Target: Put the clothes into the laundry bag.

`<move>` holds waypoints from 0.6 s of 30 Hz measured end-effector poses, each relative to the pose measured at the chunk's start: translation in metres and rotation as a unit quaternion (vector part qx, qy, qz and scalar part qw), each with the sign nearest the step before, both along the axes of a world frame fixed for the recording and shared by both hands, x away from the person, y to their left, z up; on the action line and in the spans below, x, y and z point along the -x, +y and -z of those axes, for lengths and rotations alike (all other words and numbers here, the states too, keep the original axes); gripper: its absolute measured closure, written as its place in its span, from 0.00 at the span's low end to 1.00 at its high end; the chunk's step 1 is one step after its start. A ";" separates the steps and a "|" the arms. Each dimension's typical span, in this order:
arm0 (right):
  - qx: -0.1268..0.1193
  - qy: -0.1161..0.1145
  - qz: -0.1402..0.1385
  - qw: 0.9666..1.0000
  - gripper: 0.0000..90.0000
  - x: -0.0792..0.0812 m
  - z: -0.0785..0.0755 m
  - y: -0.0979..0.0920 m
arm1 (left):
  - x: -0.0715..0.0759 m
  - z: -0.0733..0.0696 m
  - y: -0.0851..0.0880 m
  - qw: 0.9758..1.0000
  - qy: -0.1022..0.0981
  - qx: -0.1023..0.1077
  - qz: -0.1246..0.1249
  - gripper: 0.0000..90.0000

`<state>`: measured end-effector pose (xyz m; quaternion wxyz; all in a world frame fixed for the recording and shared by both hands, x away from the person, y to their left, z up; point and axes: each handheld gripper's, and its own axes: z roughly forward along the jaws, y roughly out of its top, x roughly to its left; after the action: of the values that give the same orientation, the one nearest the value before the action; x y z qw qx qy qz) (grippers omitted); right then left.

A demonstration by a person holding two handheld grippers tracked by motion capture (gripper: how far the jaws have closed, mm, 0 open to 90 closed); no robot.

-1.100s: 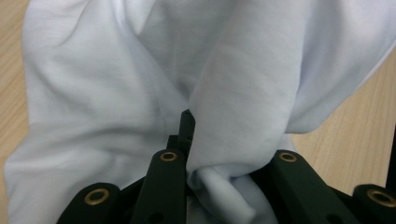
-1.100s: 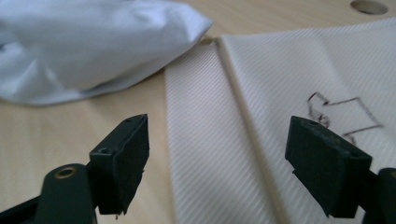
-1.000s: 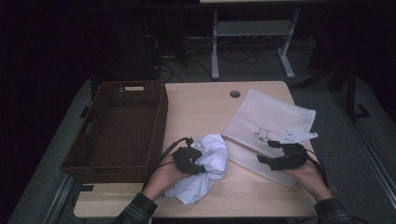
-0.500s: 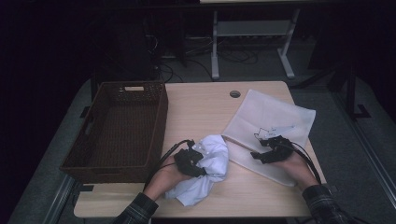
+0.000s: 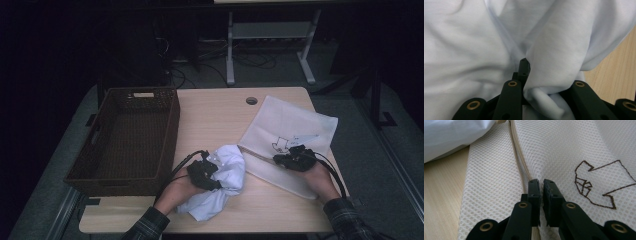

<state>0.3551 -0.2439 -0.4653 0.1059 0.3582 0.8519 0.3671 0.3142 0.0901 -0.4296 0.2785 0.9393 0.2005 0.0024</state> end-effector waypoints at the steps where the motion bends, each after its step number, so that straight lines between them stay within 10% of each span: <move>1: -0.001 0.001 0.001 1.000 0.92 0.000 0.001 0.000 | 0.000 0.000 0.000 1.000 0.000 0.000 0.000 0.81; 4: 0.013 0.003 0.002 1.000 0.78 -0.001 0.004 0.003 | 0.000 0.000 0.000 1.000 0.000 0.000 0.000 0.81; 18: -0.011 -0.002 0.022 1.000 0.98 -0.002 -0.001 0.001 | 0.001 0.000 0.000 1.000 -0.001 -0.001 -0.001 0.81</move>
<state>0.3571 -0.2434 -0.4644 0.1114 0.3770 0.8395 0.3752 0.3137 0.0896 -0.4297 0.2777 0.9394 0.2011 0.0036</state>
